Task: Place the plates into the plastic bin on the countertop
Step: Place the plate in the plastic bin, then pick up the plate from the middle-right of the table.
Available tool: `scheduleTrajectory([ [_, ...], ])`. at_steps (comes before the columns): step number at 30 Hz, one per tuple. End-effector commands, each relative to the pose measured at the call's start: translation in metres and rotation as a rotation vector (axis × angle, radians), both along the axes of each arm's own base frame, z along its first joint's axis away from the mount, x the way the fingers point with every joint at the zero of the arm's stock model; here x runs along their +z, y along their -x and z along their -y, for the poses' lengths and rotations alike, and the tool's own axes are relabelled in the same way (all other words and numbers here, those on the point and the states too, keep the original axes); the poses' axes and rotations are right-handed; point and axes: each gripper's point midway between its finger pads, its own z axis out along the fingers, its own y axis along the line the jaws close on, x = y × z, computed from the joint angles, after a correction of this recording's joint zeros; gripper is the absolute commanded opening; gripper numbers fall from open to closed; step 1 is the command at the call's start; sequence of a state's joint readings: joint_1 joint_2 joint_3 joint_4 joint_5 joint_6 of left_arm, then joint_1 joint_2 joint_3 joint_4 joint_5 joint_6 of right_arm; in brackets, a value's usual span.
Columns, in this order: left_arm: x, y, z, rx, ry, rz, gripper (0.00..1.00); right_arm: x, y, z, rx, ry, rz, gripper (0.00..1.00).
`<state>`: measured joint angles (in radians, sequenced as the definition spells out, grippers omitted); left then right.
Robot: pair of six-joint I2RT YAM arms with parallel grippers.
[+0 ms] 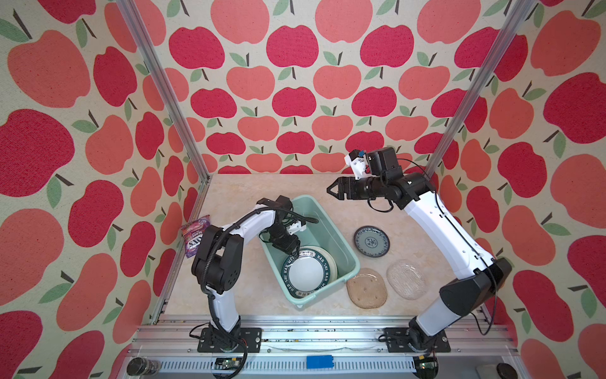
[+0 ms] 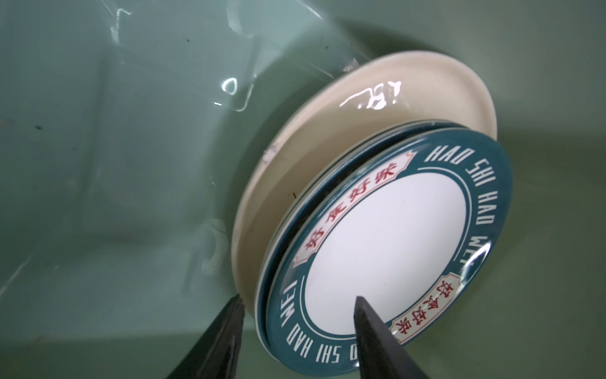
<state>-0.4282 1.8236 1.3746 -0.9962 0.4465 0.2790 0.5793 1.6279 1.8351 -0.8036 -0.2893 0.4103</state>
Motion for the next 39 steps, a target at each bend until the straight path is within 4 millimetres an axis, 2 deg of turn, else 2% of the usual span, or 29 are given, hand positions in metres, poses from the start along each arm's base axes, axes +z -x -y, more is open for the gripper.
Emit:
scheduleTrajectory([
  [1,0.027,-0.021,-0.005,0.046,0.017,0.138,0.62,0.009,-0.002,0.007,-0.018,0.012,0.009,0.83],
  [6,0.069,-0.037,-0.002,0.101,0.079,0.258,0.67,0.011,-0.003,0.015,-0.037,0.048,0.012,0.83],
  [11,0.13,-0.061,0.004,0.168,0.169,0.437,0.76,0.006,-0.01,0.038,-0.112,0.087,-0.021,0.84],
  [12,0.145,-0.066,0.006,0.185,0.197,0.483,1.0,0.004,-0.011,0.045,-0.134,0.097,-0.031,0.84],
  [16,0.203,-0.079,0.01,0.25,0.324,0.633,0.99,-0.007,-0.013,0.079,-0.234,0.181,-0.045,0.84],
  [19,0.241,-0.078,0.013,0.284,0.418,0.713,0.99,-0.022,-0.008,0.11,-0.308,0.253,-0.067,0.85],
  [24,0.283,-0.064,0.009,0.345,0.579,0.772,0.99,-0.059,0.006,0.158,-0.429,0.235,-0.184,0.85],
  [26,0.288,-0.064,0.001,0.42,0.66,0.779,0.99,-0.076,0.012,0.174,-0.48,0.193,-0.245,0.85],
  [30,0.303,-0.062,-0.029,0.593,0.871,0.762,0.99,-0.116,0.022,0.197,-0.565,0.095,-0.381,0.84],
  [32,0.304,-0.061,-0.038,0.627,0.91,0.752,0.99,-0.135,0.025,0.206,-0.595,0.084,-0.424,0.84],
  [35,0.297,-0.055,-0.034,0.596,0.856,0.748,0.99,-0.17,0.03,0.221,-0.645,0.064,-0.507,0.83],
  [39,0.281,-0.042,-0.002,0.459,0.745,0.748,0.99,-0.212,0.036,0.232,-0.687,-0.004,-0.617,0.8],
])
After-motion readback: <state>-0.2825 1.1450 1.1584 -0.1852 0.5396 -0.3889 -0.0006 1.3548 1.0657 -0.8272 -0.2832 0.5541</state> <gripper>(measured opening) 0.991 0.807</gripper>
